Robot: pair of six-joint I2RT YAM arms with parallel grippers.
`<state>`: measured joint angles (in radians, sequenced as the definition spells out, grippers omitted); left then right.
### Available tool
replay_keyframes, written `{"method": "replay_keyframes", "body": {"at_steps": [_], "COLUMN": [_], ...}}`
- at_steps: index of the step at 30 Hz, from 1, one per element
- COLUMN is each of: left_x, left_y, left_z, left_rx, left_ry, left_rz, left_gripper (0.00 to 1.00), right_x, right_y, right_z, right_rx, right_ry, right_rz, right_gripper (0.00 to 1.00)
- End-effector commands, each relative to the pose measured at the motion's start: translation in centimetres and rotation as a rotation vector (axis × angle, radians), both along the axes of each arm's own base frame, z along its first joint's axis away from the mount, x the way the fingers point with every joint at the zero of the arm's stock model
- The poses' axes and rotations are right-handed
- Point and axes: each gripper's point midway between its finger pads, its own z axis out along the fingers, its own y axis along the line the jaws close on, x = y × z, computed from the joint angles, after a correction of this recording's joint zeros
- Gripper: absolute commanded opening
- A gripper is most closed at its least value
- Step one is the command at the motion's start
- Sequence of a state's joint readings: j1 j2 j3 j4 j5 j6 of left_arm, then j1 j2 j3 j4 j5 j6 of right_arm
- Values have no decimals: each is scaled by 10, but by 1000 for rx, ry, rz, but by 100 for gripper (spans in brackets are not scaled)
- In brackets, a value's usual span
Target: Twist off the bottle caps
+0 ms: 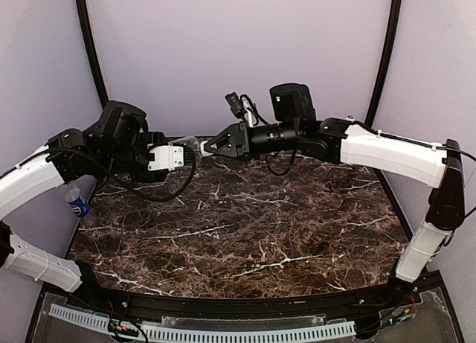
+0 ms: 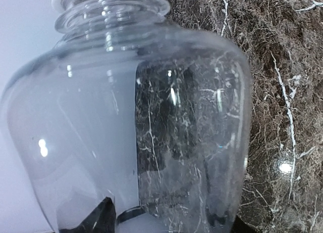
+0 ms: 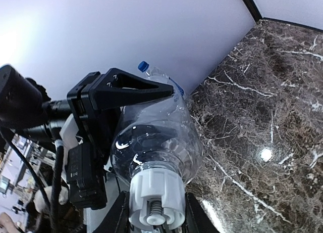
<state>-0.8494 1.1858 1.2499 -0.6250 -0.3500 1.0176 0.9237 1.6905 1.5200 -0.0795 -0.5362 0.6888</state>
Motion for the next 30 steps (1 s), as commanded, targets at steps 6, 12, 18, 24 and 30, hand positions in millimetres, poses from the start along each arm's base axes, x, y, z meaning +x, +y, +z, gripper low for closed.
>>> {"method": "replay_keyframes", "body": {"at_steps": [6,12,18,24,30], "left_x": [-98,-116,-134,-139,-133], "left_y": [-20,-19,-19,-17,-17], "left_z": [6,3,2,-3,-3], "left_rx": [-140,-136,-135,-124,-121], "left_ry": [383,483,578,613,587], "left_rz": [-338,-374,-410,-414,-394], "left_gripper": [56,55,54,53,53], "right_x": [-92,-117,-137,-132,-117], "right_y": [1,3,-4,-11,-9], "right_z": [44,30,17,0,23], "right_rx": [12,-99,-200,-322,-368], "right_ry": [-744,-1153,-1636,-1997,-2054], "right_rz": [319,369,483,549,392], "right_gripper": [0,0,0,0,28]}}
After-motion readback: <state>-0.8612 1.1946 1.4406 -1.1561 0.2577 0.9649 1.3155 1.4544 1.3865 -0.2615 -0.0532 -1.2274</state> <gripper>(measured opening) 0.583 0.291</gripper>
